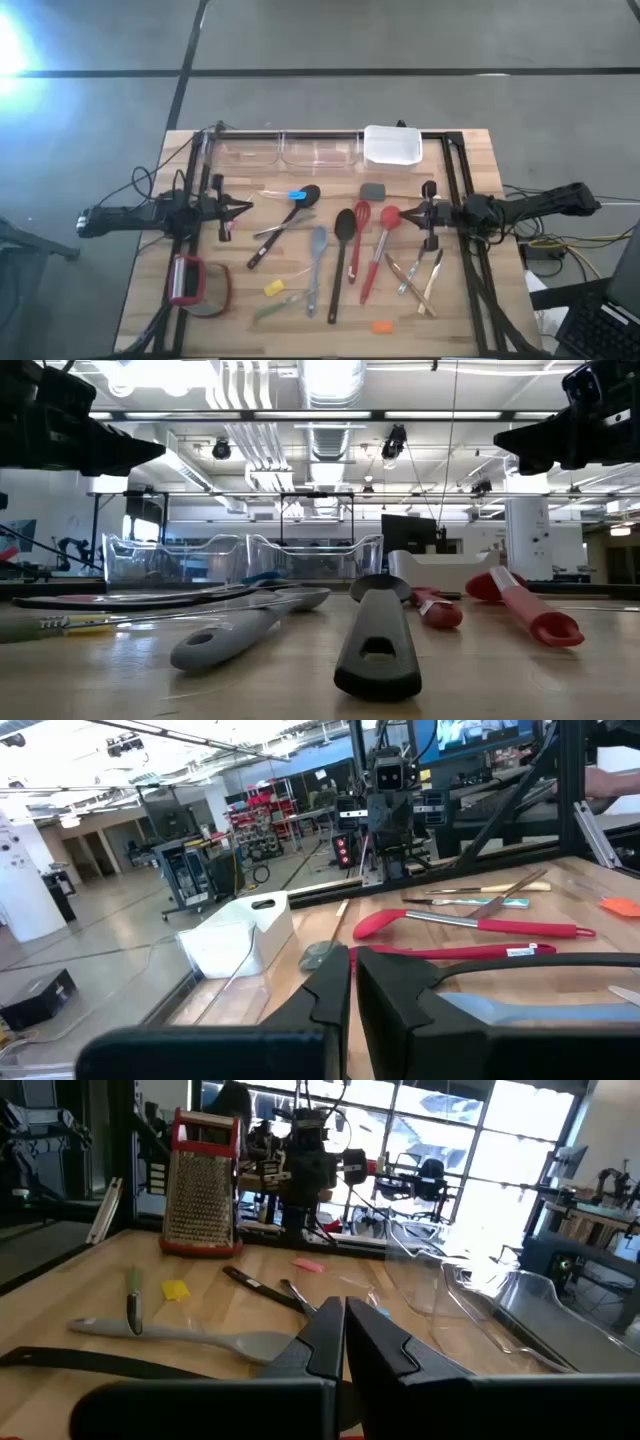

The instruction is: Pick & Place Kitchen Items

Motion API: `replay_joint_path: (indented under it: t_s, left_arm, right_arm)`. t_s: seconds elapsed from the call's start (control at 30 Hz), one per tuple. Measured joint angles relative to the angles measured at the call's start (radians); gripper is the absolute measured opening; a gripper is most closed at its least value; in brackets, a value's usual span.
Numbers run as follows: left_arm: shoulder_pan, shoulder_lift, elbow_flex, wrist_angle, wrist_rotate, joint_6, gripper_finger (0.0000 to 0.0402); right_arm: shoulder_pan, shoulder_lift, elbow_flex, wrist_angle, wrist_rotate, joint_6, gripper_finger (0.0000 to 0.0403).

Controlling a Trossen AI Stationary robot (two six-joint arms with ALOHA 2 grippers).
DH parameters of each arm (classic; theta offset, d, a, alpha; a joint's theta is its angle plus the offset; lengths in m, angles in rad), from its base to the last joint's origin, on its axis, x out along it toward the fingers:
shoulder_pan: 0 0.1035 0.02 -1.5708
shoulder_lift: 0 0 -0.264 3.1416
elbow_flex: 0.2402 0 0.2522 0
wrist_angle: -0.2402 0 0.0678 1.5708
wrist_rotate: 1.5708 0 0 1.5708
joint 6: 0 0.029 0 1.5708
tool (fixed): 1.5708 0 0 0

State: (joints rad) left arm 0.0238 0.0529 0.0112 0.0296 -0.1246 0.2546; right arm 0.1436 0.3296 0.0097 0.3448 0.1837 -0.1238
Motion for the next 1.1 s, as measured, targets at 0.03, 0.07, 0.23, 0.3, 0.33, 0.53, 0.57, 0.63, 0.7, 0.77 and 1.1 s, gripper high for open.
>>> replay_joint_path:
  t_s: [0.03,0.07,0.23,0.3,0.33,0.53,0.57,0.63,0.7,0.77,1.1]
  left_arm:
    - [0.0,0.0,0.0,0.0,0.0,0.0,0.0026]
    - [0.0,0.0,0.0,0.0,0.0,0.0,0.0026]
    - [0.0,0.0,0.0,0.0,0.0,0.0,0.0026]
    - [0.0,0.0,0.0,0.0,0.0,0.0,0.0026]
    - [0.0,0.0,0.0,0.0,0.0,0.0,0.0026]
    - [0.0,0.0,0.0,0.0,0.0,0.0,0.0026]
    - [0.0,0.0,0.0,0.0,0.0,0.0,0.0026]
    - [0.0,0.0,0.0,0.0,0.0,0.0,0.0026]
    - [0.0,0.0,0.0,0.0,0.0,0.0,0.0026]
    - [0.0,0.0,0.0,0.0,0.0,0.0,0.0026]
    - [0.0,0.0,0.0,0.0,0.0,0.0,0.0026]
  right_arm:
    - [0.0,0.0,0.0,0.0,0.0,0.0,0.0008]
    - [0.0,0.0,0.0,0.0,0.0,0.0,0.0008]
    - [0.0,0.0,0.0,0.0,0.0,0.0,0.0008]
    - [0.0,0.0,0.0,0.0,0.0,0.0,0.0008]
    - [0.0,0.0,0.0,0.0,0.0,0.0,0.0008]
    - [0.0,0.0,0.0,0.0,0.0,0.0,0.0008]
    - [0.0,0.0,0.0,0.0,0.0,0.0,0.0008]
    - [0.0,0.0,0.0,0.0,0.0,0.0,0.0008]
    - [0.0,0.0,0.0,0.0,0.0,0.0,0.0008]
    - [0.0,0.0,0.0,0.0,0.0,0.0,0.0008]
    - [0.0,0.0,0.0,0.024,0.0,-0.038,0.0008]
